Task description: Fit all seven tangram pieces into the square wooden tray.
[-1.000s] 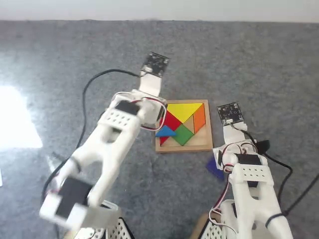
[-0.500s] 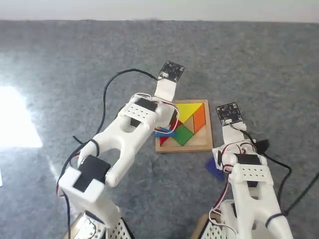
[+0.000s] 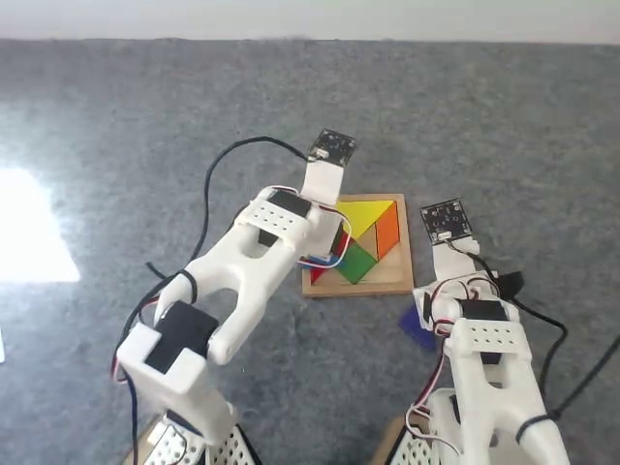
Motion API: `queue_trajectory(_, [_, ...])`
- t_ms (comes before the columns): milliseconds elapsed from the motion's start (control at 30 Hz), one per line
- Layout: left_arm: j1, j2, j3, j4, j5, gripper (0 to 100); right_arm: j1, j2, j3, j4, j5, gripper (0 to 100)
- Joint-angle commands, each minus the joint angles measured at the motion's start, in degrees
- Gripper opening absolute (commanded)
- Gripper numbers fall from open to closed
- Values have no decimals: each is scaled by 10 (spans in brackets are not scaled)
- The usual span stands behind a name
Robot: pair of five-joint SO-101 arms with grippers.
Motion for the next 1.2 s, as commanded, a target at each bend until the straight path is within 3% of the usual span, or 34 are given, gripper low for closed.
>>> queue_trajectory(0, [20, -8, -14, 26, 5, 50, -2, -16, -4, -11, 6, 519])
queue_trajectory(800, [56, -25, -14, 55, -12, 37, -3, -16, -4, -12, 6, 519])
queue_trajectory(1033, [-28, -150, 32, 59, -10, 37, -3, -16, -4, -12, 6, 519])
queue_trajectory(1167, [-40, -191, 75, 47, -19, 37, -3, -16, -4, -12, 6, 519])
